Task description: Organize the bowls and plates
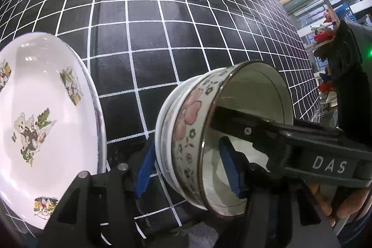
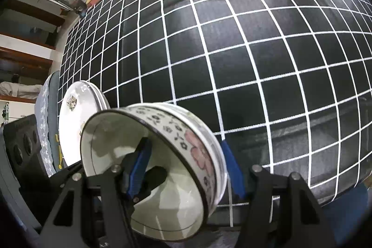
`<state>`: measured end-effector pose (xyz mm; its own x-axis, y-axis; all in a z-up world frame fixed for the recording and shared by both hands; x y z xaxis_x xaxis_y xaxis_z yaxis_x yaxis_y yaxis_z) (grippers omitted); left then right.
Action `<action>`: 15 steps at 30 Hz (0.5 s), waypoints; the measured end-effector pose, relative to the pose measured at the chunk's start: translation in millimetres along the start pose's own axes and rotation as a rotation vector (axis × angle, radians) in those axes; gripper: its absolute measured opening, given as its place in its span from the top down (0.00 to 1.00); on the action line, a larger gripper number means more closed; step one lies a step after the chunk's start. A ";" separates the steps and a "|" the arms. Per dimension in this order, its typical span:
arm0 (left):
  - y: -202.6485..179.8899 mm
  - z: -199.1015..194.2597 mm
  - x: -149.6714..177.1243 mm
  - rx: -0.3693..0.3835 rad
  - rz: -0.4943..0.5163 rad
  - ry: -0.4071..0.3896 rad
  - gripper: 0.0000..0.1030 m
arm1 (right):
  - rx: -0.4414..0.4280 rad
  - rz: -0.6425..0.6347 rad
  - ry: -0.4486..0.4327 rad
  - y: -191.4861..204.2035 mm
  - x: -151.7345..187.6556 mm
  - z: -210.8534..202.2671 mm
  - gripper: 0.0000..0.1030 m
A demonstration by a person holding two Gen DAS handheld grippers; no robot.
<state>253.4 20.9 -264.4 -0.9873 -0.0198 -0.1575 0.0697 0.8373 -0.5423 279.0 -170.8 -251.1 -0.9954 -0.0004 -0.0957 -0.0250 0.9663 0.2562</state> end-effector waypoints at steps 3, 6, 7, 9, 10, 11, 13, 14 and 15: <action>-0.5 0.6 -0.6 -0.010 0.005 0.003 0.46 | 0.015 -0.016 -0.013 1.5 3.3 -0.7 0.36; -6.4 5.0 -3.1 -0.036 0.008 0.002 0.44 | 0.035 -0.016 -0.016 4.1 4.7 -0.1 0.36; -6.8 6.3 -4.1 -0.035 0.000 0.002 0.44 | 0.039 -0.006 -0.015 4.1 4.5 -0.1 0.35; -8.3 6.9 -4.4 -0.039 -0.006 -0.003 0.44 | 0.055 0.004 -0.019 4.9 5.0 -0.3 0.36; -9.5 7.4 -4.8 -0.044 -0.011 -0.006 0.44 | 0.061 0.011 -0.022 5.1 5.9 -0.2 0.36; -10.7 8.0 -5.0 -0.050 -0.010 -0.007 0.44 | 0.063 0.018 -0.024 5.4 6.4 0.2 0.36; -13.5 10.2 -5.5 -0.059 -0.017 -0.007 0.44 | 0.062 0.037 -0.018 6.2 6.7 2.2 0.37; -14.9 11.4 -6.1 -0.061 -0.021 -0.006 0.44 | 0.061 0.047 -0.013 5.2 6.5 2.3 0.37; -15.1 11.6 -6.5 -0.062 -0.028 -0.004 0.44 | 0.059 0.059 -0.007 3.7 6.5 2.0 0.38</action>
<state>260.4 2.1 -264.8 -0.9881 -0.0457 -0.1468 0.0333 0.8685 -0.4946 272.6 -166.6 -252.7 -0.9943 0.0589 -0.0885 0.0398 0.9782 0.2040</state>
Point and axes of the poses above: each gripper's, at about its wrist camera, not at the fingertips, and z roughly the way its jaws point, y to its left, x to its underside, the point moved 3 cm from there along z, roughly the way its jaws point, and after that the axes turned 7 degrees about x, right-handed, at the moved point
